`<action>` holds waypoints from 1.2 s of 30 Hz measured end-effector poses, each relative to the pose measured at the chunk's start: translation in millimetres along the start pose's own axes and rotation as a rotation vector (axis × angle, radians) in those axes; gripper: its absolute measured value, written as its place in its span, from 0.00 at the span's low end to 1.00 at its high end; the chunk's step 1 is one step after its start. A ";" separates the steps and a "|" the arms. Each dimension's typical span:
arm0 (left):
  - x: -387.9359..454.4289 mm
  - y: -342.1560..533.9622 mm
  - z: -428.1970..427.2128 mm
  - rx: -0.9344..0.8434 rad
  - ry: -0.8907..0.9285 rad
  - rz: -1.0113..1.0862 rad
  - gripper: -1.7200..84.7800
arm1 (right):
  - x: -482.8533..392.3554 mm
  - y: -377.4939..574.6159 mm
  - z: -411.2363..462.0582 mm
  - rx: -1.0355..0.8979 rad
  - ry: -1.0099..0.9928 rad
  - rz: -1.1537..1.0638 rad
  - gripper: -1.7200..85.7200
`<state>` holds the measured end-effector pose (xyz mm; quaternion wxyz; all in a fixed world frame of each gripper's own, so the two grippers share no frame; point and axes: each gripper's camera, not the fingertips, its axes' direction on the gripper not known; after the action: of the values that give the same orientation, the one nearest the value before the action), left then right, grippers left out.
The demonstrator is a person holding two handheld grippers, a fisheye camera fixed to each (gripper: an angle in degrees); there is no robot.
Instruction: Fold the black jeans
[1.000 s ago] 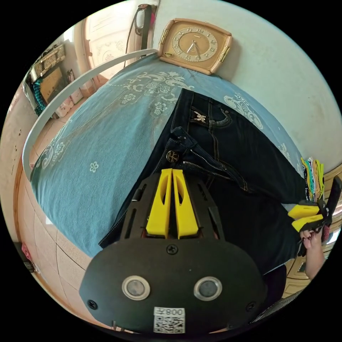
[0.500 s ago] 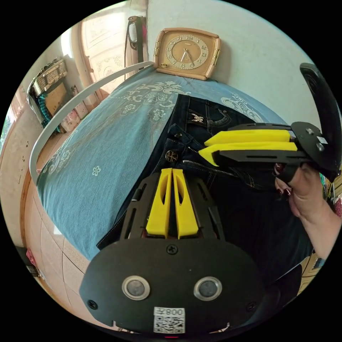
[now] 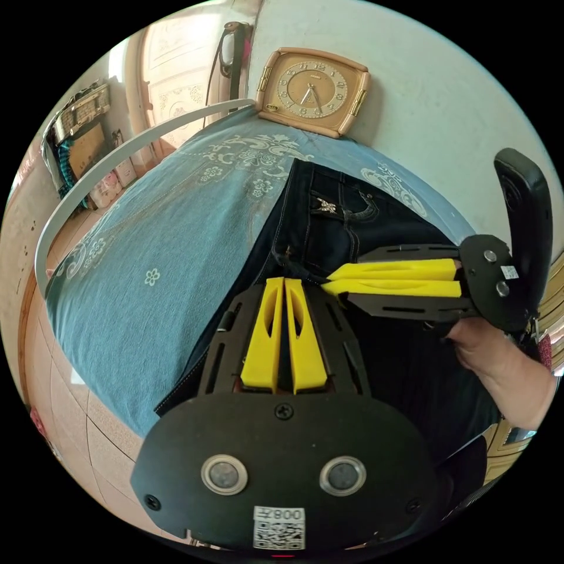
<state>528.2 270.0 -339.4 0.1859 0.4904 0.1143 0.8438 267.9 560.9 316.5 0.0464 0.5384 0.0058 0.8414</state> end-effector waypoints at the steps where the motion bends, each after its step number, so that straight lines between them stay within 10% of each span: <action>1: -1.5 -2.0 0.5 -0.001 0.001 -0.001 0.02 | -6.9 -5.2 11.8 -0.024 0.034 -0.001 0.03; 14: 5.5 -22.8 -50.3 0.249 0.052 0.060 0.02 | -20.3 11.8 45.0 0.061 0.064 0.071 0.04; 17: 5.9 -53.8 -15.1 -0.042 -0.026 0.050 0.02 | -15.5 21.0 52.5 0.075 0.059 0.089 0.06; 36: 44.0 -115.5 -64.9 -0.012 -0.119 0.106 0.02 | 94.1 155.3 72.5 -0.011 -0.127 0.282 0.02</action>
<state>475.2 392.5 -380.2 0.1504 0.5440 0.0720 0.8223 283.4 411.3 441.4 -0.0692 0.5855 -0.0774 0.8040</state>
